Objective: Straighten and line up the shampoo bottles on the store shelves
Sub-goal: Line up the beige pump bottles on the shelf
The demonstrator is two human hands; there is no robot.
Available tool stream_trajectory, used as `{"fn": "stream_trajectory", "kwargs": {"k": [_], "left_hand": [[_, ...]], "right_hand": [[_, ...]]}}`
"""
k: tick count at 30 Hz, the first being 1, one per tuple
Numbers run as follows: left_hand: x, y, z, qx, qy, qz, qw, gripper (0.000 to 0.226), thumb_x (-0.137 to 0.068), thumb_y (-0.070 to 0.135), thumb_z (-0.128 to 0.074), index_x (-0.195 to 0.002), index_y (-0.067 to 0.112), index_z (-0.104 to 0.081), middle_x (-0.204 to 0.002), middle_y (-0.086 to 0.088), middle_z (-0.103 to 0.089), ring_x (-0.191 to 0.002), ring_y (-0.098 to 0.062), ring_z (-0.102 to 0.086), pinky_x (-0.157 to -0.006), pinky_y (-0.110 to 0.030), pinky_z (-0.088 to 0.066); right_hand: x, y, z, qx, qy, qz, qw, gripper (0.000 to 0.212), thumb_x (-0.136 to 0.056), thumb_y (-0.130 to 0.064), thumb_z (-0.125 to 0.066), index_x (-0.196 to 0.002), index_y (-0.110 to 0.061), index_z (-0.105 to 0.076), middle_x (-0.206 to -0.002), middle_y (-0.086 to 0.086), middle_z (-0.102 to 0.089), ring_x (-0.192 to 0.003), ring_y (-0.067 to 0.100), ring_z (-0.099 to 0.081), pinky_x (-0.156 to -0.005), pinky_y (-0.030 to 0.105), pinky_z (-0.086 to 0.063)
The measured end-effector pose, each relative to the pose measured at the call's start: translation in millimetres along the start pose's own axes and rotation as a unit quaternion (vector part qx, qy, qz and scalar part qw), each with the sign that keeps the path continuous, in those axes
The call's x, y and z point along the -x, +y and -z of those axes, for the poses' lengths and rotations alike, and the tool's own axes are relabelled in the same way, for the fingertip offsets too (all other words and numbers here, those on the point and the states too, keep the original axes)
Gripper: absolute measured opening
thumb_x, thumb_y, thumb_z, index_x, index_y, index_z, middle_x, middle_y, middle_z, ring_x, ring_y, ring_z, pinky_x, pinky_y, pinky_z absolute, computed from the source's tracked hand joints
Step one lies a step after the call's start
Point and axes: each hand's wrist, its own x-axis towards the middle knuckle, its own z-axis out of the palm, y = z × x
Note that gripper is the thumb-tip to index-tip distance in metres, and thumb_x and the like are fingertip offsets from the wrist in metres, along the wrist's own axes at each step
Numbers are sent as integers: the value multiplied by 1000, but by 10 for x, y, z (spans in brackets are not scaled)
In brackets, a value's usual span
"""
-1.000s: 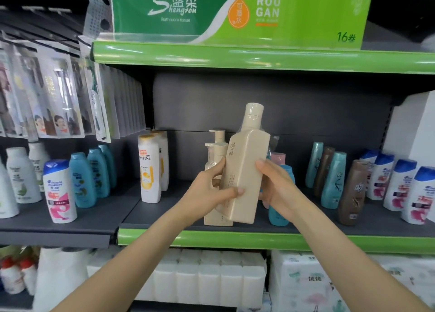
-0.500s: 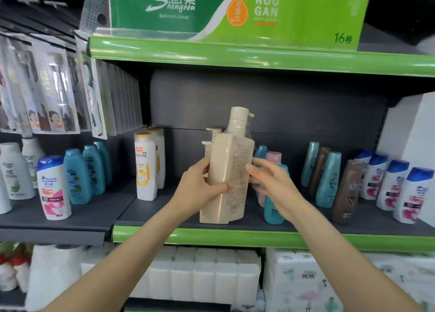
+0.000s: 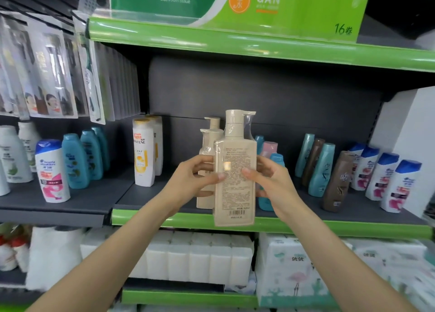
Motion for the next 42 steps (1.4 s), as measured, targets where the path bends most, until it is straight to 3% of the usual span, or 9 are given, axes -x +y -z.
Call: {"fn": "stream_trajectory", "kwargs": {"k": [10, 14, 17, 21, 27, 29, 32, 36, 42], "left_hand": [[-14, -112, -4, -12, -47, -35, 998, 32, -76, 23, -75, -105, 24, -62, -102, 1, -66, -94, -19, -66, -75, -36, -58], [142, -200, -213, -101, -47, -114, 987, 42, -73, 28, -77, -110, 24, -58, -100, 10, -63, -85, -6, -62, -73, -27, -54], [245, -276, -487, -133, -84, -139, 978, 44, -70, 35, -77, -107, 27, -56, -98, 11, -63, -80, -9, -62, -73, -36, -55], [381, -330, -946, -143, -108, -139, 974, 37, -67, 38, -77, -97, 35, -55, -94, 15, -63, -85, -14, -62, -79, -38, -52], [615, -267, -1716, -127, -202, -158, 958, 48, -68, 41, -78, -109, 29, -57, -96, 12, -66, -79, -9, -63, -72, -29, -51], [587, -237, -1949, -99, -294, -155, 938, 48, -71, 32, -78, -115, 29, -58, -102, 11, -68, -81, -5, -64, -75, -25, -52], [494, -193, -2398, -17, -394, -115, 912, 51, -74, 27, -76, -121, 32, -57, -109, 8, -67, -93, -8, -66, -85, -38, -55], [471, -130, -3145, 25, -480, -58, 875, 68, -78, 18, -71, -138, 33, -40, -116, 3, -63, -98, -1, -64, -84, -24, -53], [552, -231, -4164, 80, -437, 6, 896, 78, -75, 11, -75, -139, 32, -37, -108, -7, -62, -81, -7, -69, -67, -24, -56]], "right_hand": [[386, -67, -197, 32, 114, -19, 993, 24, -87, -16, -65, -111, -20, -65, -106, 2, -70, -88, 10, -70, -69, 31, -60], [635, -21, -195, 198, 261, -14, 945, 18, -85, -25, -69, -100, -16, -66, -98, 2, -70, -93, 20, -67, -71, 40, -58], [895, -24, -144, 215, 299, -24, 929, 22, -82, -37, -70, -93, -18, -65, -88, 0, -70, -86, 18, -67, -73, 43, -56], [1247, -52, 65, 233, 336, -55, 911, 39, -70, -42, -79, -99, -25, -60, -94, -13, -66, -86, 2, -63, -75, 24, -52], [1727, -49, 698, 208, 419, -100, 878, 38, -66, -34, -82, -97, -22, -64, -93, -5, -71, -88, 14, -68, -84, 43, -56], [1936, -77, 979, 159, 427, -102, 884, 34, -74, -25, -79, -104, -15, -66, -93, -1, -71, -86, 15, -68, -81, 44, -57], [2234, -143, 1446, 79, 413, -97, 902, 29, -80, -14, -72, -108, -12, -63, -95, 4, -68, -83, 15, -67, -71, 36, -59], [2500, -192, 2074, 81, 367, -91, 922, 21, -83, -11, -68, -102, -20, -66, -100, 7, -70, -86, 19, -70, -69, 34, -58], [2783, -114, 2965, 73, 353, -125, 924, 21, -88, -14, -63, -108, -16, -66, -105, 5, -71, -99, 22, -68, -79, 40, -58]]}}
